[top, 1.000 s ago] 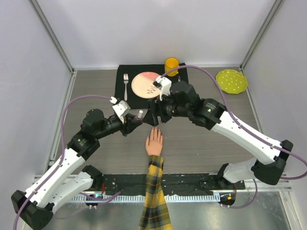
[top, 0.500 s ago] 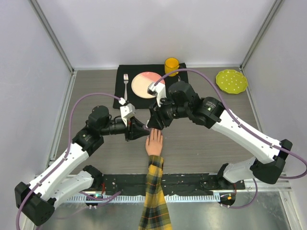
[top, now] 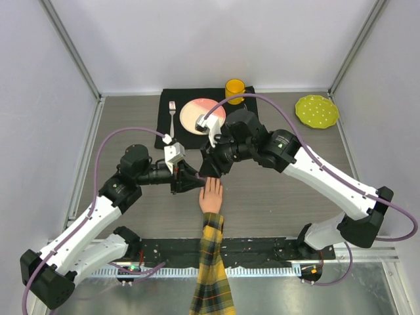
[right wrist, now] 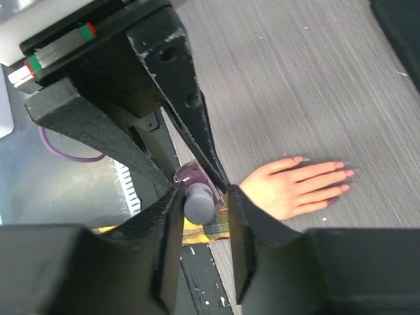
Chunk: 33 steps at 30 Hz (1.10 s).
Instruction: Paint the nails
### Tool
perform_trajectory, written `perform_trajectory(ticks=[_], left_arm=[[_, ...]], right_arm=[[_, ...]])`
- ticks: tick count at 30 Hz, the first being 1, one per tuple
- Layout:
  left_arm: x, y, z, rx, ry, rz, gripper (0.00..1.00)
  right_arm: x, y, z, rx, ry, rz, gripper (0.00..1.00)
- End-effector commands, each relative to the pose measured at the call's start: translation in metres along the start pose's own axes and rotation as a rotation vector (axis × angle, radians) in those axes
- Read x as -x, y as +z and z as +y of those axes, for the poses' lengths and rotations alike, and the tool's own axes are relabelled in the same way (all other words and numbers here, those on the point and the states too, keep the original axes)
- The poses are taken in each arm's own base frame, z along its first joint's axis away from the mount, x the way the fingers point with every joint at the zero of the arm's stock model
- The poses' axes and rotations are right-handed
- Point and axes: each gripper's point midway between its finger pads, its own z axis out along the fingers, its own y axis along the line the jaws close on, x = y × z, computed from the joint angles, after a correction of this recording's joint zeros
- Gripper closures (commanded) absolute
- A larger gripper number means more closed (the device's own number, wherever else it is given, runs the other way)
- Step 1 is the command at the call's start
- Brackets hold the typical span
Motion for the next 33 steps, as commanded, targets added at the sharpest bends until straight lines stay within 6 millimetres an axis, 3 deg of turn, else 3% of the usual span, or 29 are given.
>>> perform_trajectory(ticks=[1, 7, 10, 11, 15, 16, 17, 18, 19, 20, 23, 26, 29, 33], left_arm=[[0.032, -0.002, -0.011, -0.041, 0.073, -0.070, 1.00], [0.034, -0.004, -0.008, -0.011, 0.084, -0.077, 1.00], [0.035, -0.008, 0.012, 0.115, 0.099, -0.084, 1.00], [0.034, -0.012, 0.032, 0.233, 0.095, -0.078, 1.00], [0.034, -0.033, 0.070, 0.482, 0.133, -0.058, 1.00], [0.036, -0.038, 0.072, 0.514, 0.139, -0.069, 1.00], [0.036, -0.039, 0.074, 0.530, 0.141, -0.072, 1.00], [0.037, -0.040, 0.074, 0.530, 0.144, -0.079, 1.00], [0.039, -0.040, 0.072, 0.524, 0.149, -0.086, 1.00], [0.040, -0.040, 0.070, 0.516, 0.149, -0.091, 1.00], [0.040, -0.037, 0.064, 0.480, 0.152, -0.098, 1.00], [0.042, -0.036, 0.059, 0.455, 0.156, -0.114, 1.00], [0.042, -0.033, 0.055, 0.426, 0.158, -0.112, 1.00], [0.040, -0.030, 0.052, 0.403, 0.148, -0.100, 1.00]], right_arm=[[0.016, -0.003, 0.012, 0.068, -0.055, -0.031, 0.68], [0.010, 0.001, 0.010, 0.069, -0.035, -0.001, 0.99], [0.009, 0.009, 0.006, 0.043, 0.032, 0.002, 0.99], [0.006, 0.013, -0.001, -0.006, 0.062, 0.000, 0.99], [0.020, 0.032, -0.018, -0.203, 0.240, -0.070, 0.99], [0.020, 0.037, -0.019, -0.245, 0.286, -0.080, 0.99], [0.026, 0.034, -0.041, -0.418, 0.429, -0.165, 0.99], [0.026, 0.033, -0.046, -0.479, 0.479, -0.202, 0.99], [0.032, 0.030, -0.045, -0.509, 0.491, -0.269, 0.99], [0.029, 0.042, -0.029, -0.507, 0.469, -0.292, 0.99], [0.032, 0.047, -0.037, -0.571, 0.490, -0.315, 0.99], [0.040, 0.039, -0.038, -0.576, 0.457, -0.332, 0.99], [0.044, 0.036, -0.034, -0.540, 0.432, -0.323, 0.86], [0.044, 0.019, -0.041, -0.520, 0.407, -0.325, 0.55]])
